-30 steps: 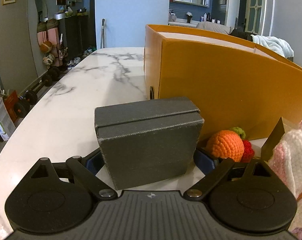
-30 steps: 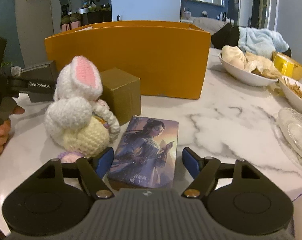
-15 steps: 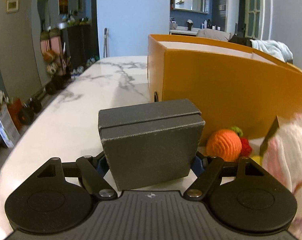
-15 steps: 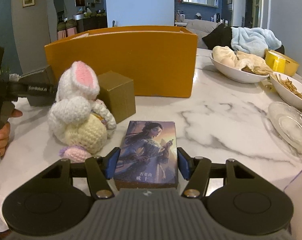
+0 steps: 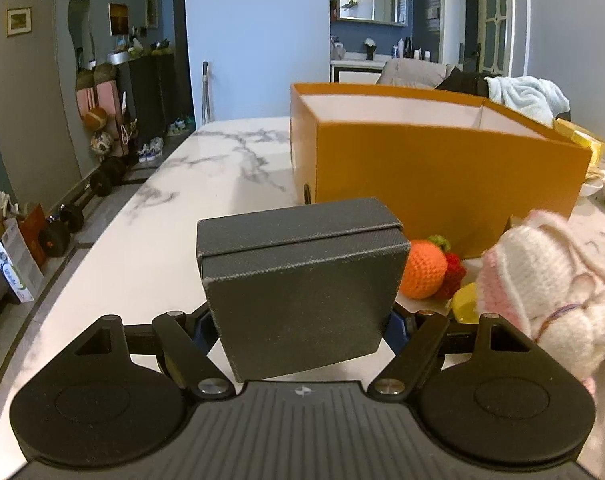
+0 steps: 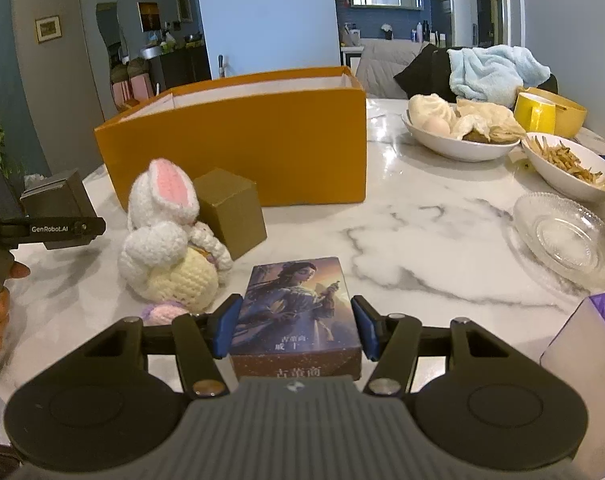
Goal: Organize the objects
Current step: 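Lift the gray box and card box and carry both over the orange box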
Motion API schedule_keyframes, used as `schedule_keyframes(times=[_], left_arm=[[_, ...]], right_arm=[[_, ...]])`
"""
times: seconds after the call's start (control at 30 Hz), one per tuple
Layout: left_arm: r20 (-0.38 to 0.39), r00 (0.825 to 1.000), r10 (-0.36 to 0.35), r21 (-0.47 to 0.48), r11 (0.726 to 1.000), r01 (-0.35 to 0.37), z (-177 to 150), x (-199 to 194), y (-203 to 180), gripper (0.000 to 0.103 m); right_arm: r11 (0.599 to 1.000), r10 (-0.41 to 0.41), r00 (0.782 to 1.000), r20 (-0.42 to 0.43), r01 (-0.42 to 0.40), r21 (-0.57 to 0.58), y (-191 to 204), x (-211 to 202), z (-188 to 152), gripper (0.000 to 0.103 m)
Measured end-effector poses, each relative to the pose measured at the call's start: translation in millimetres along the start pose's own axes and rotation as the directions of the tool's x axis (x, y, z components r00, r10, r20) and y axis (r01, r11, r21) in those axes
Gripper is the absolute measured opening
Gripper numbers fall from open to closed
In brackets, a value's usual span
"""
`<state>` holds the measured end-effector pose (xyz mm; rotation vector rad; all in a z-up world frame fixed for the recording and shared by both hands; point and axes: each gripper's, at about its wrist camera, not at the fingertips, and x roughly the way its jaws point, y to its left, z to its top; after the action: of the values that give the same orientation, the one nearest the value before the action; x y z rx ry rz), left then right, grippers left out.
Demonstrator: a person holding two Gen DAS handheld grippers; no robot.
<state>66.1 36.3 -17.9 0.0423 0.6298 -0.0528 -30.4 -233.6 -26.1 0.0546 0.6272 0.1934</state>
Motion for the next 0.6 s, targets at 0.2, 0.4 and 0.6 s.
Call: schedule_keyframes(times=[0.2,0.4,0.6], left_arm=[[0.015,1.0,-0.017,0.017,1.0,0.017,9,-7,-6,0.091],[0.028,0.998,-0.052,0.037,0.998,0.051,27,-18,-15,0.091],[0.067,0.995,-0.074,0.078,0.995,0.069,48,-29,-26,0.091]], right_arm=[[1.0,0.014,0.999,0.047,-0.014,-0.002,3,-16,11,0.06],[0.999,0.031,0.996,0.083,-0.03,-0.014,4,-27,29,0.06],[0.998,0.045,0.991,0.129,-0.038,-0.052,5,-34,55,0.06]])
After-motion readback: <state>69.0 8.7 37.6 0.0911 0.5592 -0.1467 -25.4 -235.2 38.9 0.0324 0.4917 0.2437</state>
